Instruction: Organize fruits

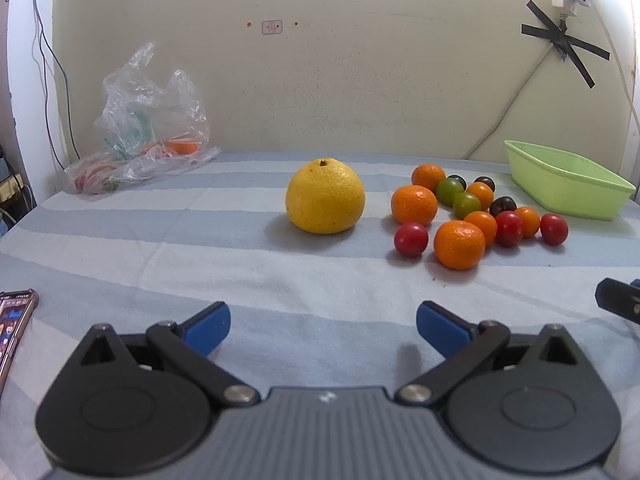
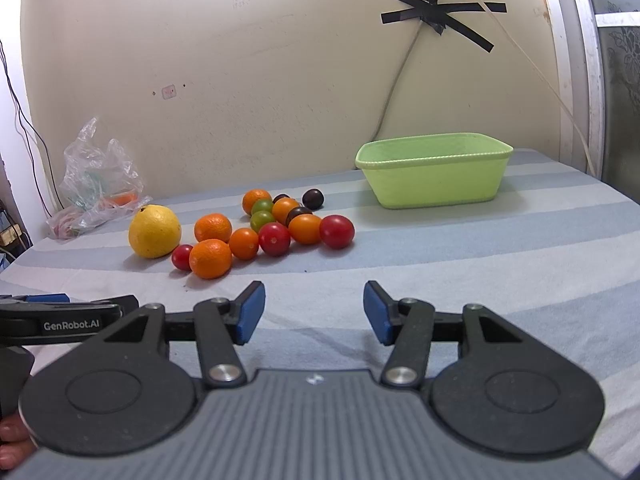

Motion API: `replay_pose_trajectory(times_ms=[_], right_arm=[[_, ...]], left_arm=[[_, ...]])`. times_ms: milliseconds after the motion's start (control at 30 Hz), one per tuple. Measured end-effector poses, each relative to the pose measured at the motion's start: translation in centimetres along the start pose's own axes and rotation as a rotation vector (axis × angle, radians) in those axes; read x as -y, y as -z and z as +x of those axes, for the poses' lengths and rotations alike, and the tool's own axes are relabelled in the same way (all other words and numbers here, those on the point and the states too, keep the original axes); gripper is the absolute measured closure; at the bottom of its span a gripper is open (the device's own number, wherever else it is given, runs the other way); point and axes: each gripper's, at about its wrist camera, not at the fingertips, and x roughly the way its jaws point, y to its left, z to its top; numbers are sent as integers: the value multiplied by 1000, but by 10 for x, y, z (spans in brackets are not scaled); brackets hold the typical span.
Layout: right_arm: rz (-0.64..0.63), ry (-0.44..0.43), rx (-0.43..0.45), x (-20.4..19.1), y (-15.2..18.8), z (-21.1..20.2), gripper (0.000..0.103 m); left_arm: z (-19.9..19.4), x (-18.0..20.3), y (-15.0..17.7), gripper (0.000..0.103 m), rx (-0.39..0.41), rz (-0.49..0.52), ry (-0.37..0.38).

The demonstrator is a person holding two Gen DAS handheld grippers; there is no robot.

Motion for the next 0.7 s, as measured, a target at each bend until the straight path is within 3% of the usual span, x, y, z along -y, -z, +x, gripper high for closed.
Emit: replay_pose_trajectory(times_ms=[700], right_arm=[[-3,-10,3,2,-1,-2,44]], left_arm=[[-6,-2,2,1,38,-9,41]])
